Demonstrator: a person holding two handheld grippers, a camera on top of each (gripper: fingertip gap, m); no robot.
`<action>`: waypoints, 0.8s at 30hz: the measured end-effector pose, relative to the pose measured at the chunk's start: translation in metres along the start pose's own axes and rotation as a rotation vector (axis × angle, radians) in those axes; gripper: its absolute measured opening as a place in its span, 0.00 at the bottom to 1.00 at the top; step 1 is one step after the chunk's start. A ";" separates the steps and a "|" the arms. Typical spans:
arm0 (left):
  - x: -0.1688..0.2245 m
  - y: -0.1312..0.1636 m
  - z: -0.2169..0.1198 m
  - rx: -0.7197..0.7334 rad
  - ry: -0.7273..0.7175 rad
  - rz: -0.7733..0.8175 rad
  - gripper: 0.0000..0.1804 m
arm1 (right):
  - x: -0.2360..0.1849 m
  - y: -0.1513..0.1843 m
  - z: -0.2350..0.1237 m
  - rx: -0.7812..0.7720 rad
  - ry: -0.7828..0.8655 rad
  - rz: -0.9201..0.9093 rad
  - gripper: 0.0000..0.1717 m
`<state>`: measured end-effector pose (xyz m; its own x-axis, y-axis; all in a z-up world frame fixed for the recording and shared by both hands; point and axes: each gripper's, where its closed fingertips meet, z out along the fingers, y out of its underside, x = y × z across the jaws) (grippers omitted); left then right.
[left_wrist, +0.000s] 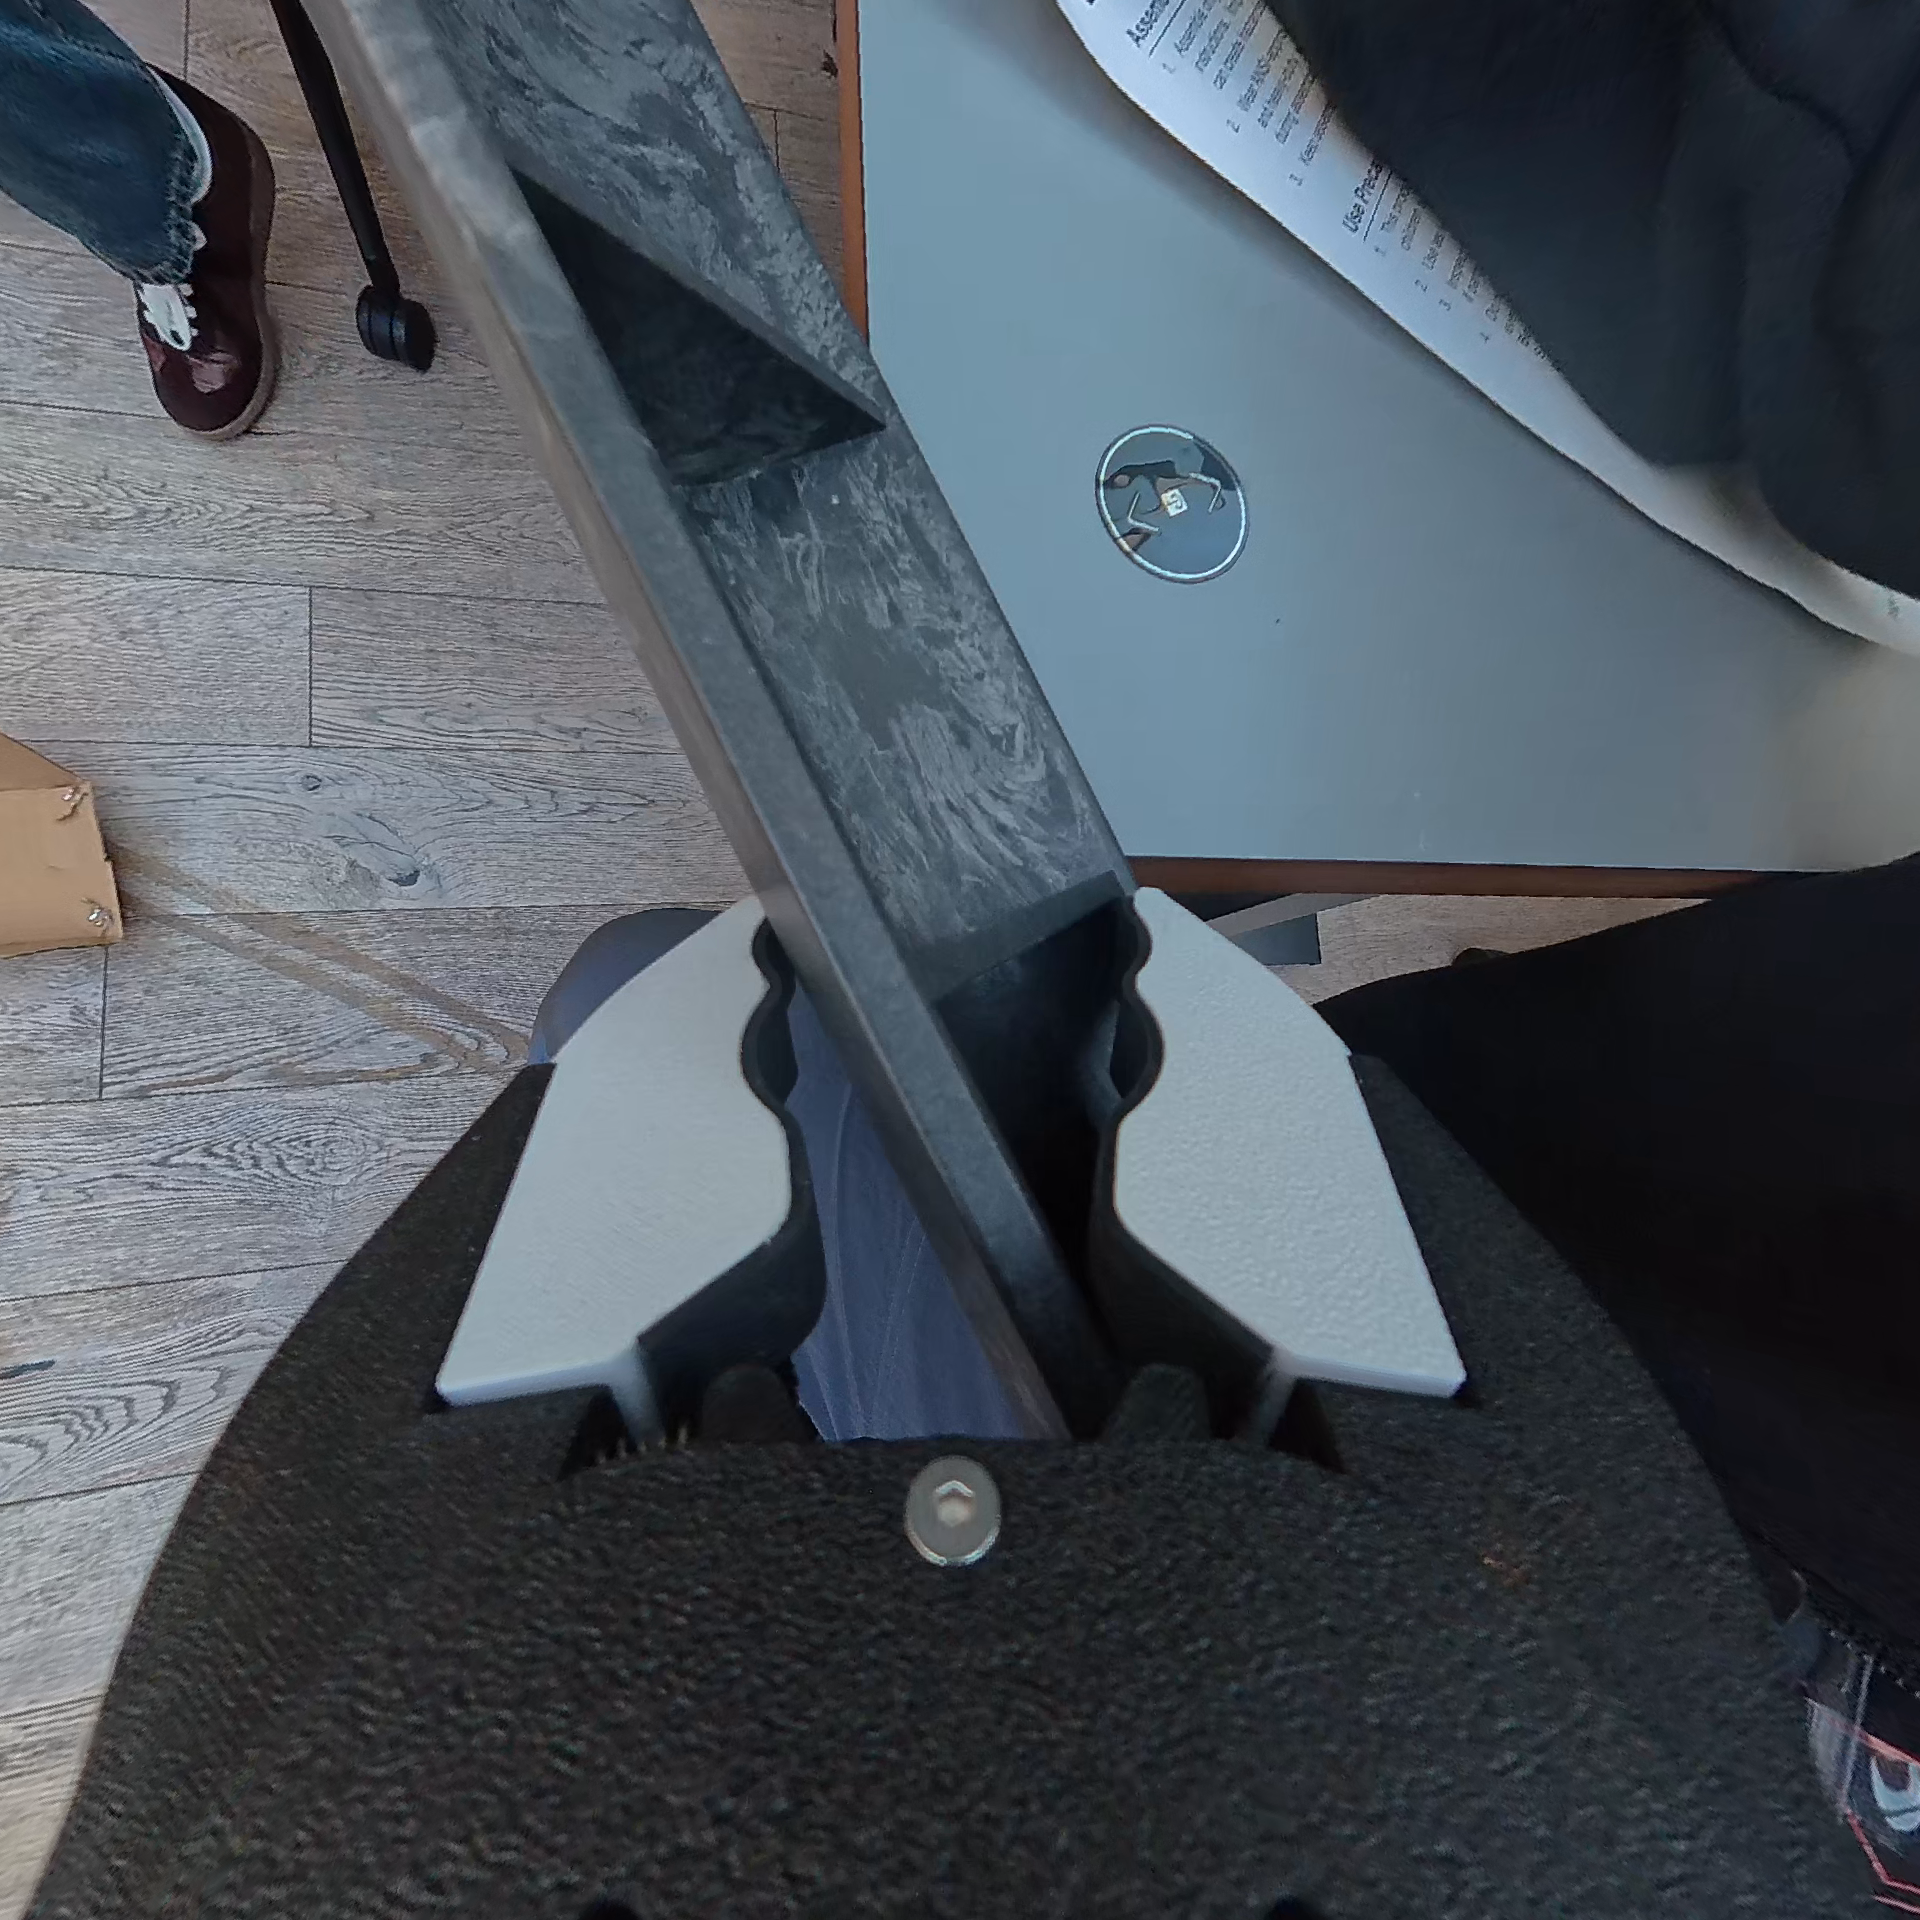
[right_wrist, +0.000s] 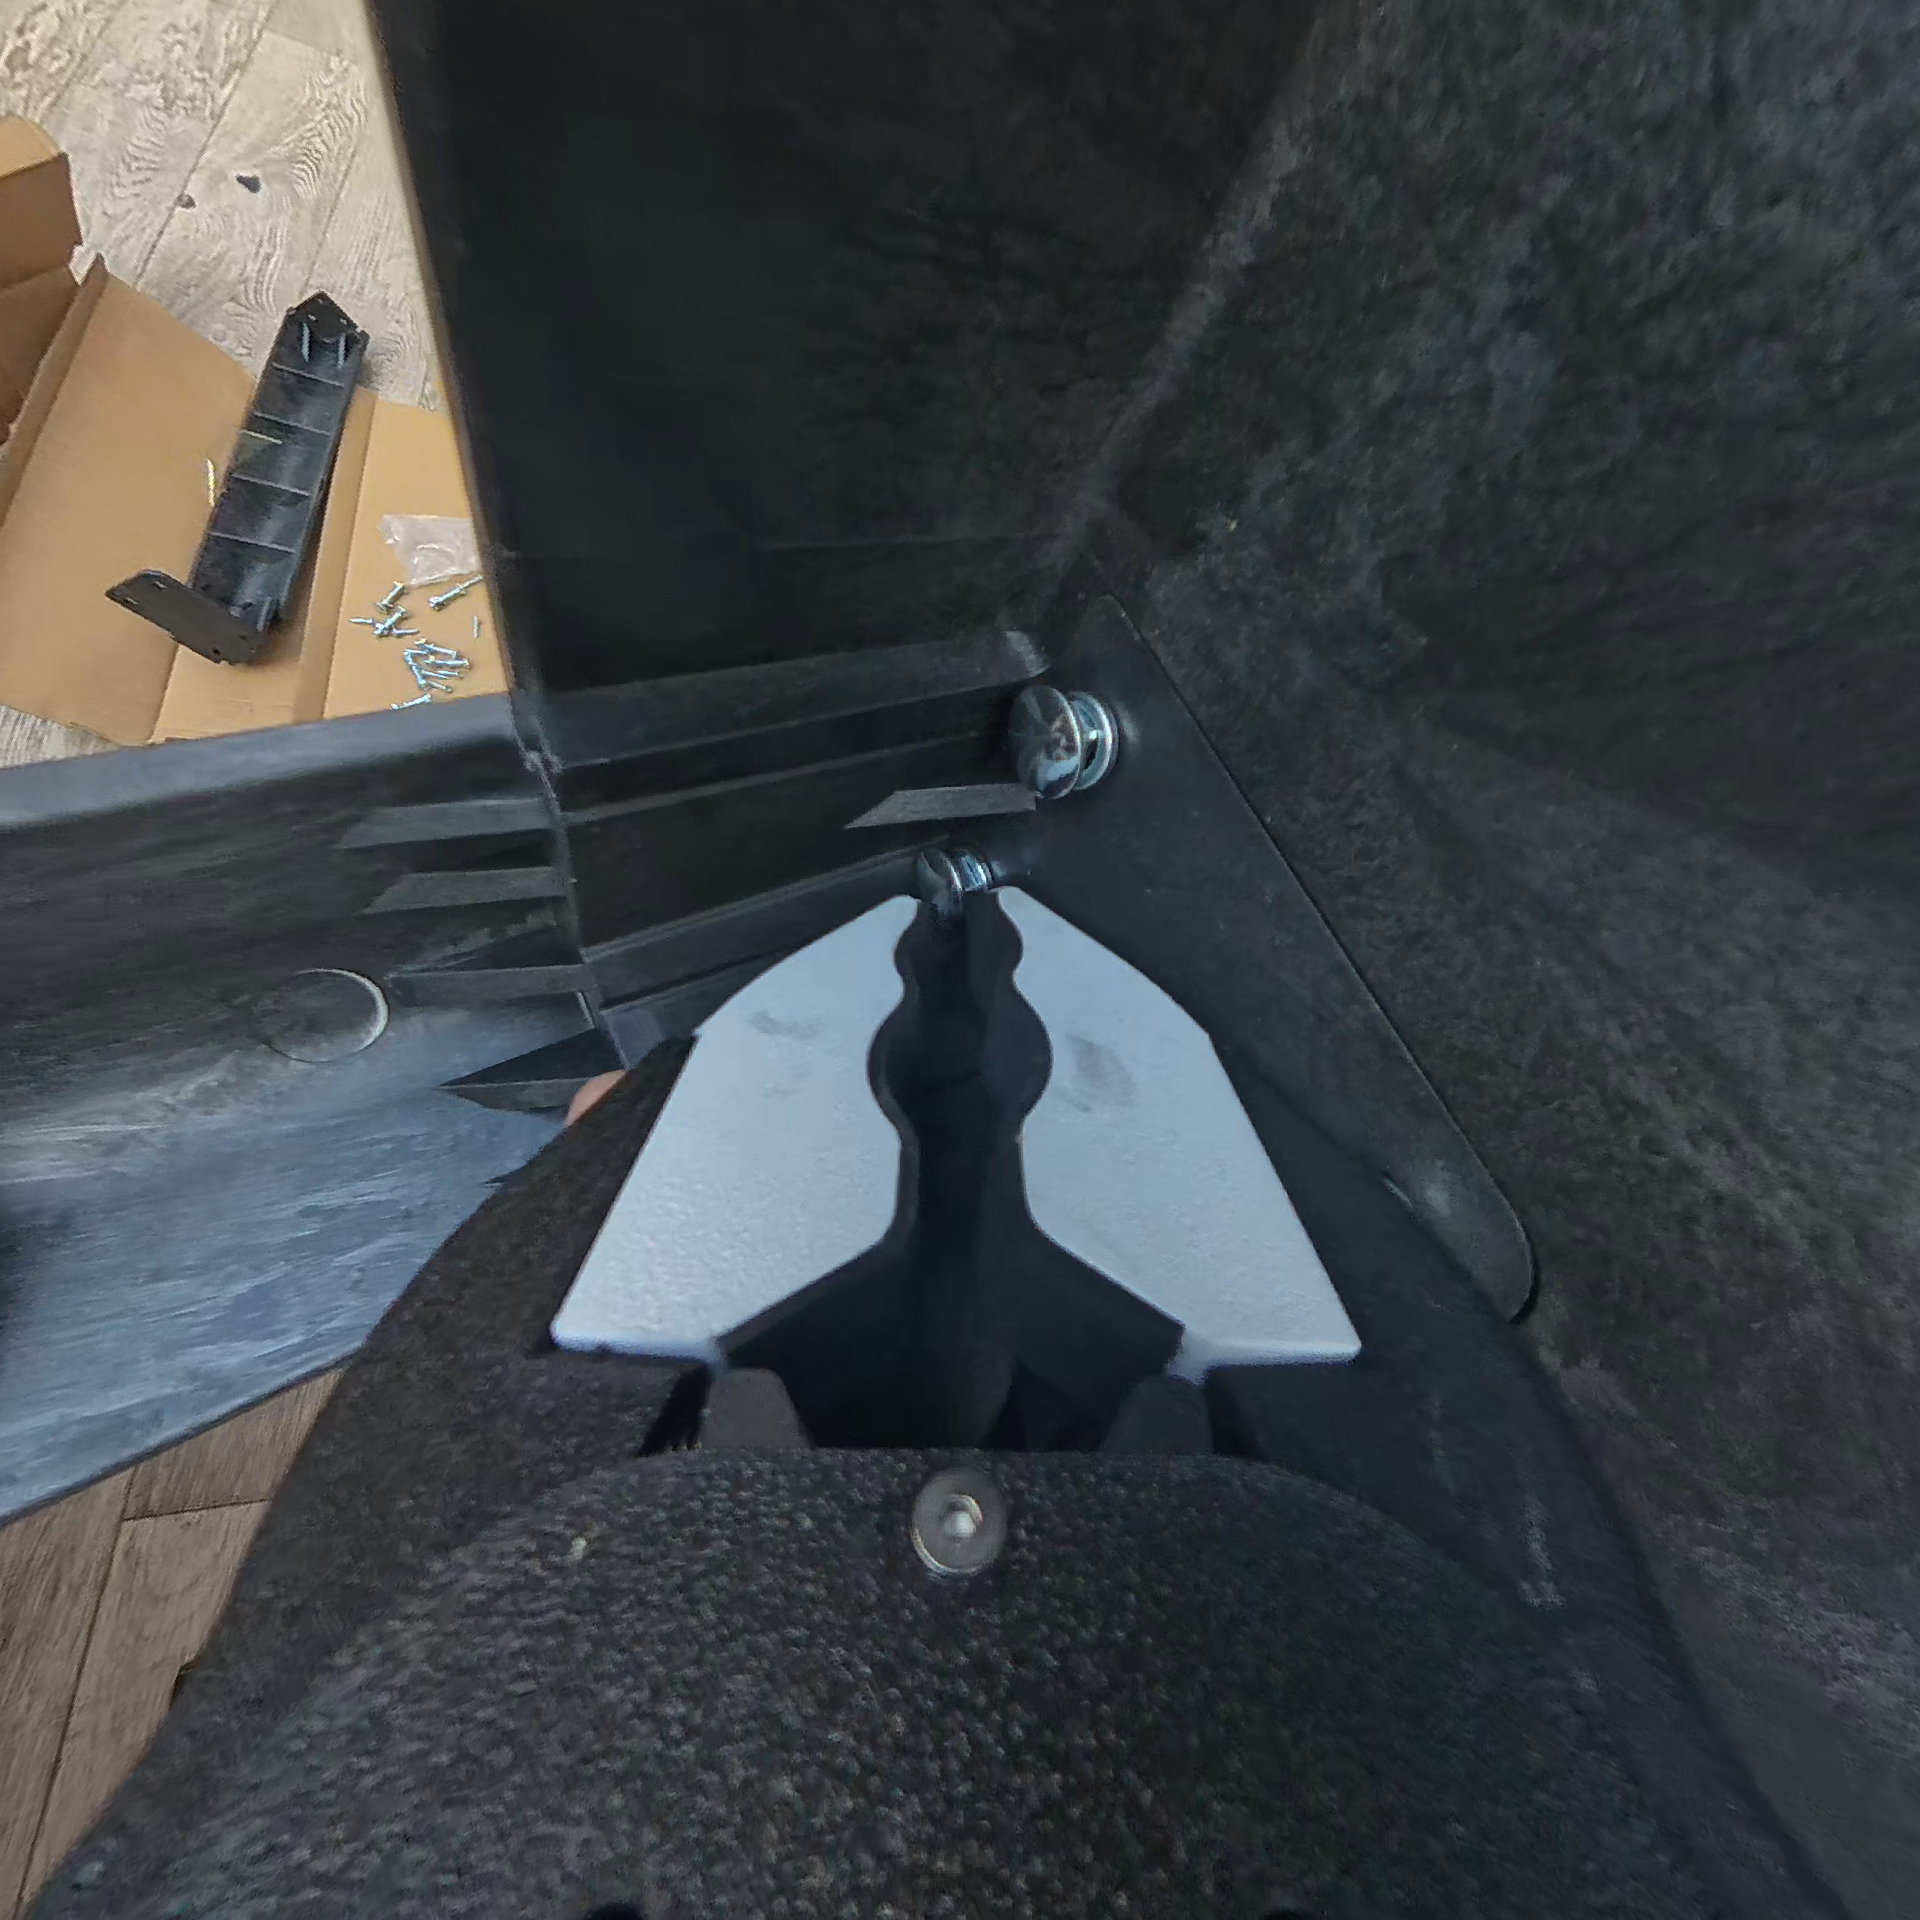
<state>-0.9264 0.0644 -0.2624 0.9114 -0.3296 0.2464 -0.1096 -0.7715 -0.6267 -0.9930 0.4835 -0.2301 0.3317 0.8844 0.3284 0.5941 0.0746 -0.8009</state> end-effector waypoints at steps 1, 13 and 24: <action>0.000 0.000 0.000 0.000 0.000 0.000 0.33 | 0.000 -0.001 -0.001 0.008 0.000 -0.003 0.06; 0.000 0.000 0.000 0.004 0.004 -0.002 0.33 | 0.000 -0.004 0.000 0.012 0.035 -0.056 0.05; 0.000 0.000 0.000 0.002 0.007 -0.002 0.33 | 0.003 -0.002 0.003 -0.033 0.103 -0.115 0.00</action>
<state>-0.9261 0.0645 -0.2625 0.9089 -0.3316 0.2530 -0.1064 -0.7710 -0.6279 -0.9960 0.4872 -0.2292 0.3328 0.8187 0.4679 0.6557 0.1557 -0.7388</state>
